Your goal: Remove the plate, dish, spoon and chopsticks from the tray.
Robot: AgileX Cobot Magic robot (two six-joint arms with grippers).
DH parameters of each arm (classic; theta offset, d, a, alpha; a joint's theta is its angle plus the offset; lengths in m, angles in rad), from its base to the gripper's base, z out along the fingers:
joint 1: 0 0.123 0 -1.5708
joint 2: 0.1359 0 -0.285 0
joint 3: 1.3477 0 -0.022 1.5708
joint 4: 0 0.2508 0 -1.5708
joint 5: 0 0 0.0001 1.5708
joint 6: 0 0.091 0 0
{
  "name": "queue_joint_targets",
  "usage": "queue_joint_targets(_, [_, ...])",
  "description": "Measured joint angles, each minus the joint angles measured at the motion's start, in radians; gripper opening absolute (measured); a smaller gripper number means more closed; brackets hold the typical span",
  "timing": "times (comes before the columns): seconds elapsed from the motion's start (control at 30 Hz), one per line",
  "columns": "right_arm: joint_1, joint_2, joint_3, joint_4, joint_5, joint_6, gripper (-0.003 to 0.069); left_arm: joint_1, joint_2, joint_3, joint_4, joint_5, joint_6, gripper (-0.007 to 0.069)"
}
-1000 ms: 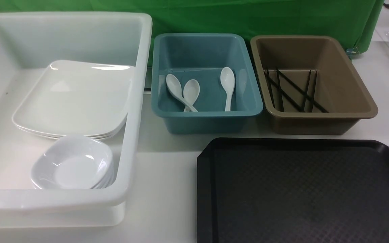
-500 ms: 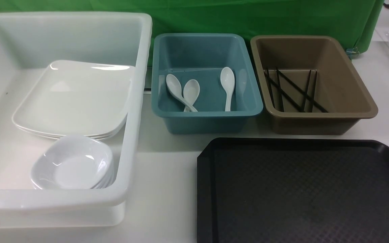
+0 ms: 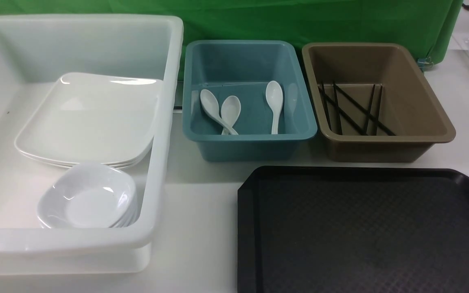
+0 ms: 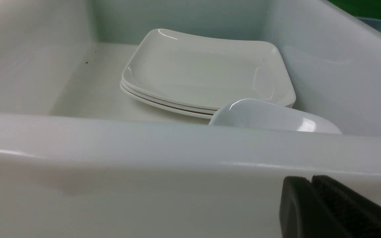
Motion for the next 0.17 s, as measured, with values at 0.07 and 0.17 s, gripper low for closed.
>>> queue_joint_targets(0.07, [0.000,0.000,0.000,0.000,0.000,0.000,0.0235,0.000,0.000,0.000,0.000,0.000,0.000,0.0017])
queue_joint_targets(0.17, [0.000,0.000,0.000,0.000,0.000,0.000,0.0237,0.000,0.000,0.000,0.000,0.000,0.001,0.0017])
